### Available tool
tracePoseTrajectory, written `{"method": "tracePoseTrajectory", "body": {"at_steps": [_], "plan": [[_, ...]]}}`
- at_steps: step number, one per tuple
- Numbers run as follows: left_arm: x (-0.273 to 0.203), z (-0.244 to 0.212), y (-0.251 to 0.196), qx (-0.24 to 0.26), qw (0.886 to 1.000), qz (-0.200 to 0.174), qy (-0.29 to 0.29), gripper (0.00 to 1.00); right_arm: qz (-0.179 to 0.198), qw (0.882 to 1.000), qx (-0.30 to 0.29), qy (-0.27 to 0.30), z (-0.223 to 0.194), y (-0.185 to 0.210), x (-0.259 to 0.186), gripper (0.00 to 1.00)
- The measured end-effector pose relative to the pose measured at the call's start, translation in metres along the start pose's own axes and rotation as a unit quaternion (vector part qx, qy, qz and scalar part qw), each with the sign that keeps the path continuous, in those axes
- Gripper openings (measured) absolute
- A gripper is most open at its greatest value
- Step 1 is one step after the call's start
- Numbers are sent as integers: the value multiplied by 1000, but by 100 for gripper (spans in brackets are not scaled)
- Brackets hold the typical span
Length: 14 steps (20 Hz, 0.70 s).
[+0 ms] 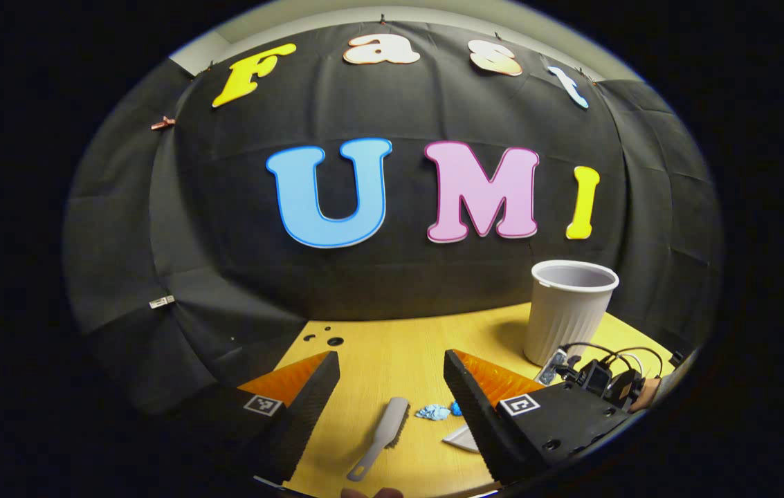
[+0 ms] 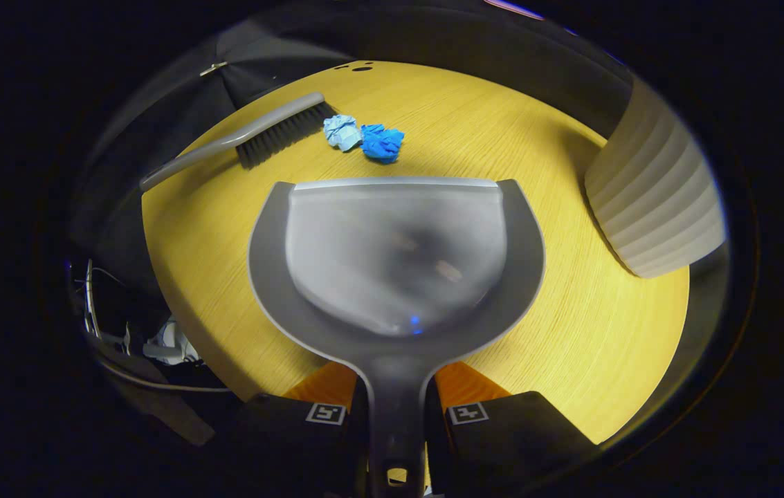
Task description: Pick up the small broom and dustpan from the desktop, sweep the trash into the dustpan with the broom, and then empty the trash into the garbage bin.
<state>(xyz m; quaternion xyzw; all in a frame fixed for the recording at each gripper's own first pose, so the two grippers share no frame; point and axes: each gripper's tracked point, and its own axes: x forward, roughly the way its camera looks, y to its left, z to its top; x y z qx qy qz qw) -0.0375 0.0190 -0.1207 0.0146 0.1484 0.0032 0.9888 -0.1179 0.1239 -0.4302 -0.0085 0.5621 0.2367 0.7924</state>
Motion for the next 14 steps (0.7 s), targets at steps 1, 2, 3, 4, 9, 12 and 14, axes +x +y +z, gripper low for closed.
{"method": "tracePoseTrajectory", "body": {"at_steps": [1,2,3,4,9,12,14], "plan": [[5,-10,0,-4,1000,-9,16,98,-1,1000,-1,-7,3,-1,0,43],[8,-24,1,-10,999,-20,36,98,-4,1000,-4,-16,5,-2,0,31],[13,-38,2,-15,998,-29,58,99,-10,1000,-8,-20,4,-4,0,37],[18,-52,1,-17,996,-40,81,99,-14,1000,-12,-26,4,-4,1,37],[40,-130,11,24,976,-83,198,99,8,999,-6,-42,7,3,-9,37],[56,-179,14,56,952,-94,285,99,13,999,-10,-41,5,2,-13,37],[65,-203,15,58,940,-99,320,99,15,999,-16,-39,2,0,-14,37]]}}
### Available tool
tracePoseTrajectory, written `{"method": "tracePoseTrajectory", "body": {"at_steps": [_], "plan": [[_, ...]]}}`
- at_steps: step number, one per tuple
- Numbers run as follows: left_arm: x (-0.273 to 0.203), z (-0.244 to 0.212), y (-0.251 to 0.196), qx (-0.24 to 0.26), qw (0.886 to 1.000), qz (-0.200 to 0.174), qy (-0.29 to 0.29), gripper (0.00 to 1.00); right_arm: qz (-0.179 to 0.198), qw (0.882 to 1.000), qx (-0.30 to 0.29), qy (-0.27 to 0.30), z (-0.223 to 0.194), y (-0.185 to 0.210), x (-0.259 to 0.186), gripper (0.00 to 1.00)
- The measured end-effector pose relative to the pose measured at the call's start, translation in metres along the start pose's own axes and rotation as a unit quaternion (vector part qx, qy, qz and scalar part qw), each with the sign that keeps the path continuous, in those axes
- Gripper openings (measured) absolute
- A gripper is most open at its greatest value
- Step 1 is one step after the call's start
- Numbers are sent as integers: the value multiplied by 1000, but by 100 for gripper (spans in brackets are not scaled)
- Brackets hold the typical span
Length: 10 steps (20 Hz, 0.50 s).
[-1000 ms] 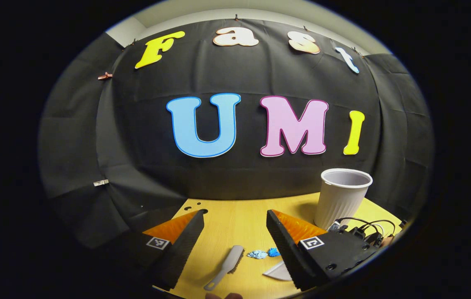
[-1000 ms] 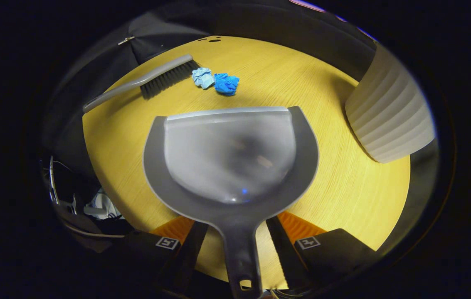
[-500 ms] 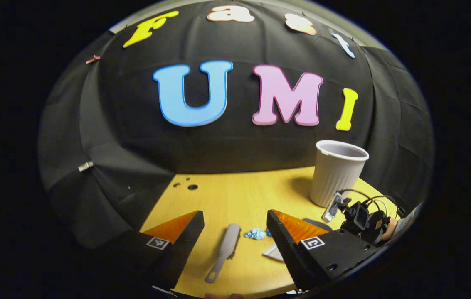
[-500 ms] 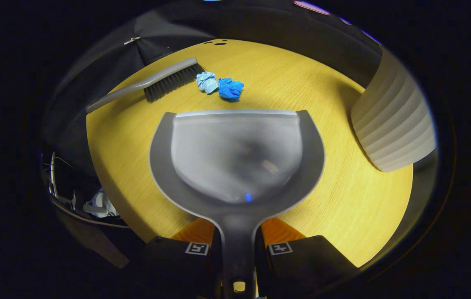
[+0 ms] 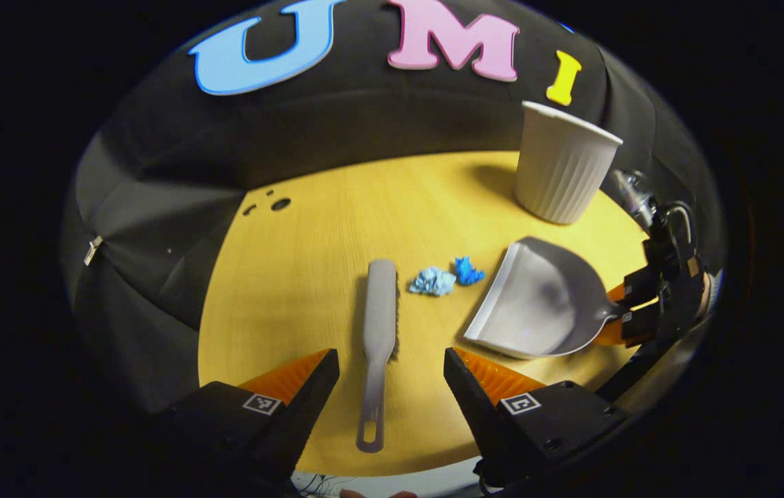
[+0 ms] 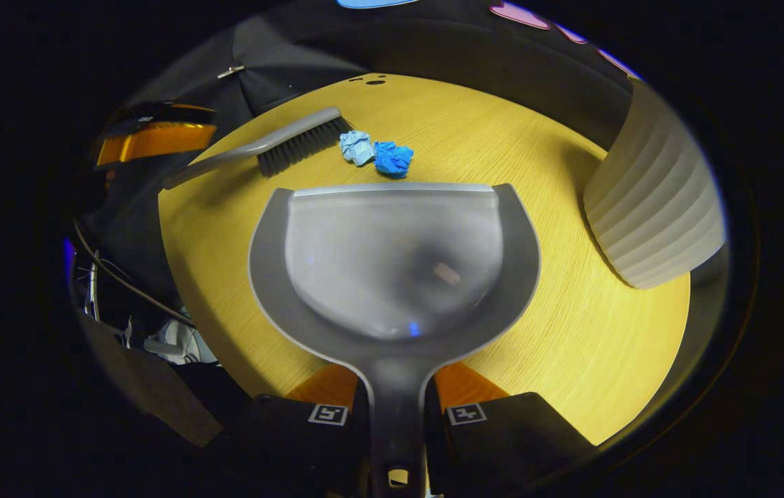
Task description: Pick up the small broom and dustpan from the desktop, sweep the trash into the dustpan with the broom, and then empty the trash into the garbage bin.
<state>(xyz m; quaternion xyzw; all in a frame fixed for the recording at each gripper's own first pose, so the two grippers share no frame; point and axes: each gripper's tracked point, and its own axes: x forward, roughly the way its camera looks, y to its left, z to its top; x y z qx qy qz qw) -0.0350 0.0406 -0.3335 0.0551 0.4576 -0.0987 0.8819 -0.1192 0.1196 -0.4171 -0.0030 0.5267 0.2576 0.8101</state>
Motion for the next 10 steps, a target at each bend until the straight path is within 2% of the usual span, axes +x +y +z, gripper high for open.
{"method": "tracePoseTrajectory", "body": {"at_steps": [3,6,10], "plan": [[23,-15,2,-13,999,-6,51,97,0,1000,-8,-1,-1,-5,-3,37],[46,-33,7,-13,995,-2,95,91,2,1000,-4,-1,-2,-10,-4,37],[66,-40,10,-8,992,3,123,69,1,1000,-2,-4,-3,-16,-5,37]]}}
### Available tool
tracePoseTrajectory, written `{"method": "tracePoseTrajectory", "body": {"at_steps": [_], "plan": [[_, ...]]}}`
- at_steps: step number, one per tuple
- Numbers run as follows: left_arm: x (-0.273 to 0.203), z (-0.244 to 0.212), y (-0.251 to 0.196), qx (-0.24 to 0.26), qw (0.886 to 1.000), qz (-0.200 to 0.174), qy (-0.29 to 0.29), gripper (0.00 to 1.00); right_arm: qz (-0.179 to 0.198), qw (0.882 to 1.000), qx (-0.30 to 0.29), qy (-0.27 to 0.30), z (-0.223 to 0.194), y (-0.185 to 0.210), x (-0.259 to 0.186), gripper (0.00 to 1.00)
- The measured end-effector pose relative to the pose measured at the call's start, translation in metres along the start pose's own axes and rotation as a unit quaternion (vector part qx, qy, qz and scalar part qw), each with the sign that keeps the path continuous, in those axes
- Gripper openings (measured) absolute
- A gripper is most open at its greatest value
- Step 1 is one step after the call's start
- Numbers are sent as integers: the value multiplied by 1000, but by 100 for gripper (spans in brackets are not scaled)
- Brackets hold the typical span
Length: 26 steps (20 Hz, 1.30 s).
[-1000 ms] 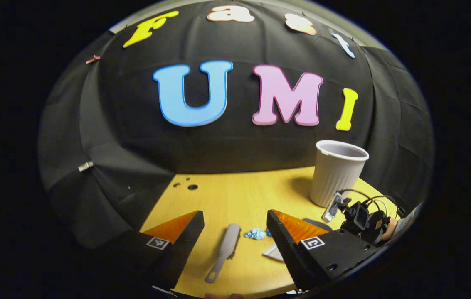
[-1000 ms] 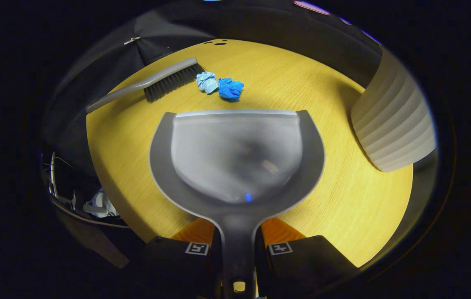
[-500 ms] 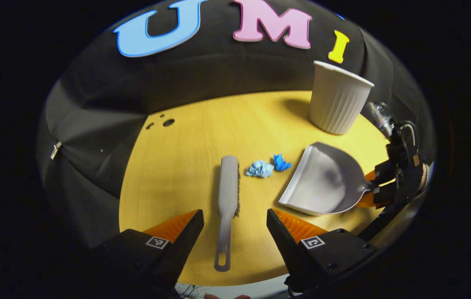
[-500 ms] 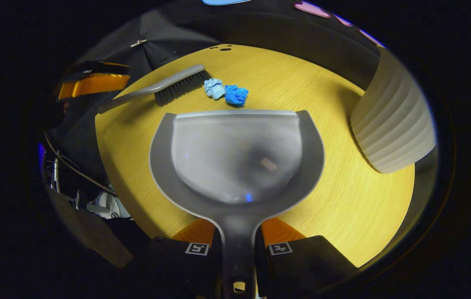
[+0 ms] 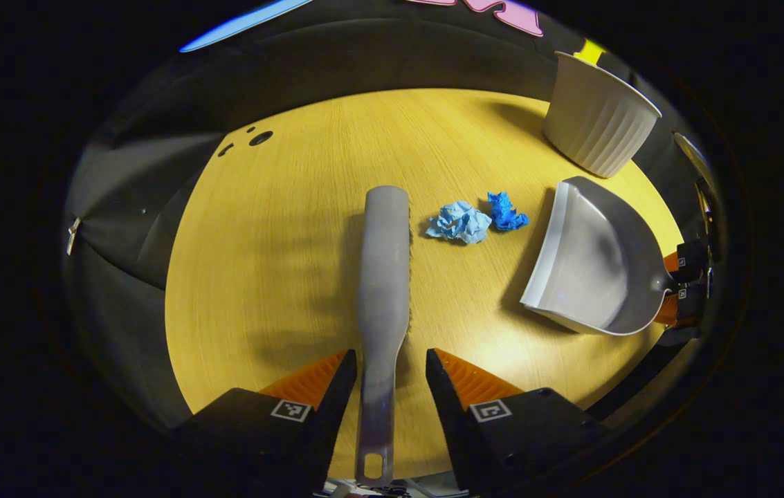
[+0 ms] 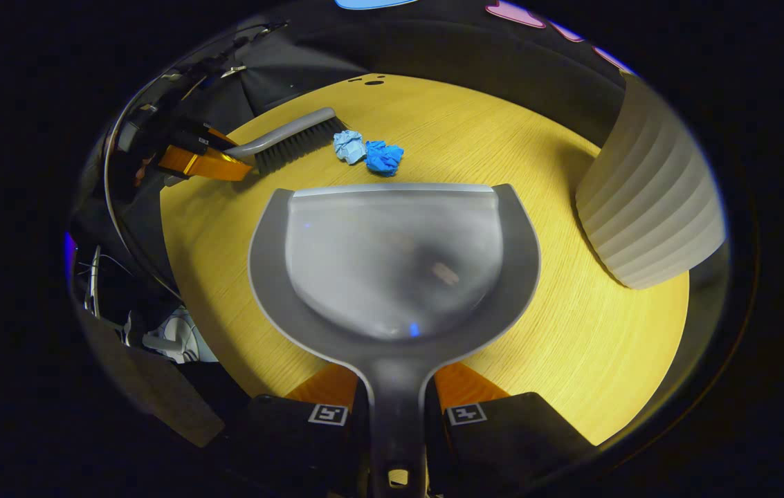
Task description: Pick up the small broom and dustpan from the desktop, sweep the trash into the dustpan with the broom, and then empty the trash into the garbage bin.
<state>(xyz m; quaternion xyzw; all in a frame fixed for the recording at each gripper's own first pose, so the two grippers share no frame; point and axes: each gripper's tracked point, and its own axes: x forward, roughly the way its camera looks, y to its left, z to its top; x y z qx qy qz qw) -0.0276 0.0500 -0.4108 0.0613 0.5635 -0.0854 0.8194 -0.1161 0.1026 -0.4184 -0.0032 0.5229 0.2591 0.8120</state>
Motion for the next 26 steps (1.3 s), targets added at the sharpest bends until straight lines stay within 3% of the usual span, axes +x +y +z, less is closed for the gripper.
{"method": "tracePoseTrajectory", "body": {"at_steps": [5,6,8,9,12,21,26], "plan": [[16,-5,2,10,999,3,34,47,9,1000,-9,8,-4,1,3,37],[17,-6,5,14,999,8,38,36,10,1000,-11,9,-5,0,4,37],[20,-7,6,16,999,5,42,27,12,1000,-13,12,-5,1,2,37],[22,-5,7,15,999,4,41,30,14,1000,-15,13,-5,2,2,37],[21,6,8,19,1000,0,24,27,15,999,-30,15,-3,1,2,37],[35,45,-9,96,995,-7,21,25,22,998,-52,26,3,0,6,37],[40,58,-43,160,986,-48,15,29,21,998,-58,30,2,0,10,37]]}}
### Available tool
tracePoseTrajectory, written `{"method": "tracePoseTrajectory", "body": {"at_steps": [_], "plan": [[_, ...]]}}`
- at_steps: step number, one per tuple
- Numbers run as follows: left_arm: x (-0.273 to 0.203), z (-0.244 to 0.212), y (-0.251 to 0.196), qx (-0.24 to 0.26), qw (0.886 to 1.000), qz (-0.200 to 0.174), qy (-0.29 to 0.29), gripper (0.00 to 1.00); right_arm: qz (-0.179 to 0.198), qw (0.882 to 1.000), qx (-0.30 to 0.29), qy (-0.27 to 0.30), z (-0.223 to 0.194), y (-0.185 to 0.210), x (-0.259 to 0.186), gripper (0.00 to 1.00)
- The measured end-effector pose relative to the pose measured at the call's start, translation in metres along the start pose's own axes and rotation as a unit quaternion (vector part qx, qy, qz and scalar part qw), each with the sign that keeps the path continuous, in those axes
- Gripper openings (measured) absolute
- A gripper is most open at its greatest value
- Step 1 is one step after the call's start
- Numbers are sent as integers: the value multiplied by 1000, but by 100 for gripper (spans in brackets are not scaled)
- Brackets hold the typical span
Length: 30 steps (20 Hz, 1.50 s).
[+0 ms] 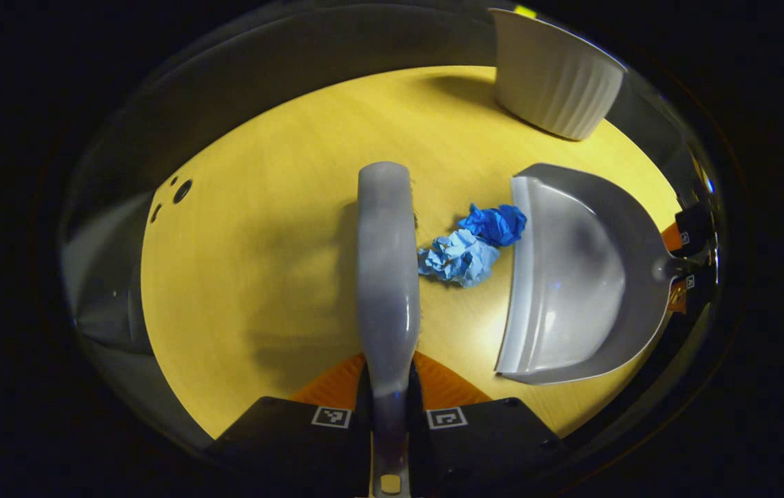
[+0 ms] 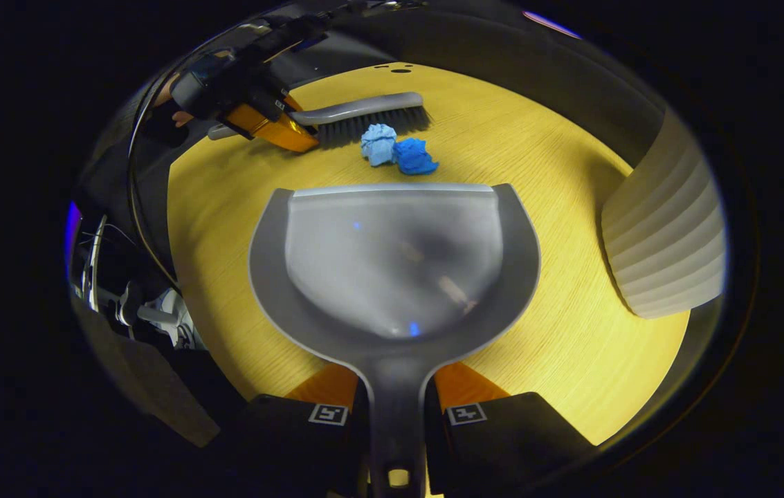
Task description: Pick up the small broom and dustpan from the desktop, sweep the trash into the dustpan with the broom, and then empty the trash into the garbage bin.
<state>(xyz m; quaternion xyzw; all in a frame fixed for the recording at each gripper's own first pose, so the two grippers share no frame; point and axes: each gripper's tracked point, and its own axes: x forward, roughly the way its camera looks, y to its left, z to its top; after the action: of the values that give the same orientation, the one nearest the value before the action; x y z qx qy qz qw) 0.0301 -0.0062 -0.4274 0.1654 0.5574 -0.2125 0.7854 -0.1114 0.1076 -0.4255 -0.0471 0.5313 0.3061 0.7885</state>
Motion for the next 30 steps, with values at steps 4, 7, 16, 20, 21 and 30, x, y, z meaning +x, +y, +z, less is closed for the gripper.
{"method": "tracePoseTrajectory", "body": {"at_steps": [4,7,16,20,21,30], "plan": [[-2,10,-34,46,998,-49,-13,25,-4,1000,-3,-1,0,0,1,37],[-7,13,-63,70,993,-93,-21,25,-5,1000,-3,-4,0,1,2,37],[-48,23,-55,47,991,-108,-56,28,-27,997,46,-52,3,2,-3,37],[-51,25,-17,11,995,-73,-64,25,-60,992,101,-42,6,7,-11,37],[-50,22,-11,2,996,-65,-58,25,-68,990,119,-40,7,9,-11,37],[-34,7,-1,-28,997,-56,-46,28,-131,956,259,-49,43,27,-2,37]]}}
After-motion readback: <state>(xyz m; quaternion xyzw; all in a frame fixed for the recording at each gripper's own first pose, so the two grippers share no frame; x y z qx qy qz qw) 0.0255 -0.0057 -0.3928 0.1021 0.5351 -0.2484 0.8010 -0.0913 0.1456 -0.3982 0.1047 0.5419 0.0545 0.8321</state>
